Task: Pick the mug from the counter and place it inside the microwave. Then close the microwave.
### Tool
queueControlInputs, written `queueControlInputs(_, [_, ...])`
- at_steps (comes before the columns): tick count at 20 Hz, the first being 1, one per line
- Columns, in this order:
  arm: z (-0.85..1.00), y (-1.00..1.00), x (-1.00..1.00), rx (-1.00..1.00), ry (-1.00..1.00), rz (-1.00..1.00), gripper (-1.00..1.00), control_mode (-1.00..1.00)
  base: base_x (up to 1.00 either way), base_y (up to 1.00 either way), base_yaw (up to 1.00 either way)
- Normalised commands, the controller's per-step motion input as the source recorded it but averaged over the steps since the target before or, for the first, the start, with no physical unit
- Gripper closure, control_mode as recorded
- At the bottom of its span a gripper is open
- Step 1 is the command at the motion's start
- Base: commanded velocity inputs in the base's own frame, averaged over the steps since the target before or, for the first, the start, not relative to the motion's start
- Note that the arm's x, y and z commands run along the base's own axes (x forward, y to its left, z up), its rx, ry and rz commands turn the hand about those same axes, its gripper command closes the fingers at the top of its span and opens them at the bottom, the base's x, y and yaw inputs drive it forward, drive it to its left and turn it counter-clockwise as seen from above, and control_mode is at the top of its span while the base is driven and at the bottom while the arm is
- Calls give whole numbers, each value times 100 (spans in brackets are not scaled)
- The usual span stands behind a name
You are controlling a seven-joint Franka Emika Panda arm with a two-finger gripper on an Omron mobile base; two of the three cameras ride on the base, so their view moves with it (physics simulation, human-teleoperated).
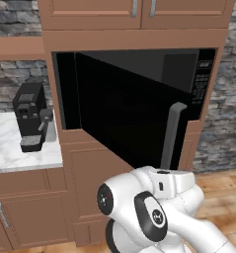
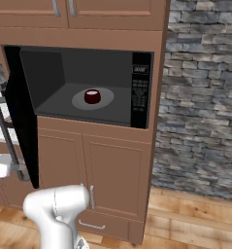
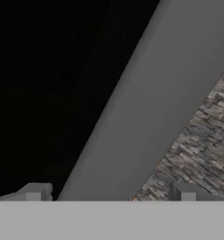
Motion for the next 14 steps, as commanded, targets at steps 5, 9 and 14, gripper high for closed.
queueControlInputs(5, [0, -37, 20, 0, 0, 0, -100, -100, 0, 0, 0])
queueControlInputs(9, [0, -33, 17, 0, 0, 0, -100, -100, 0, 0, 0])
queueControlInputs(14, [0, -26, 21, 0, 0, 0, -100, -100, 0, 0, 0])
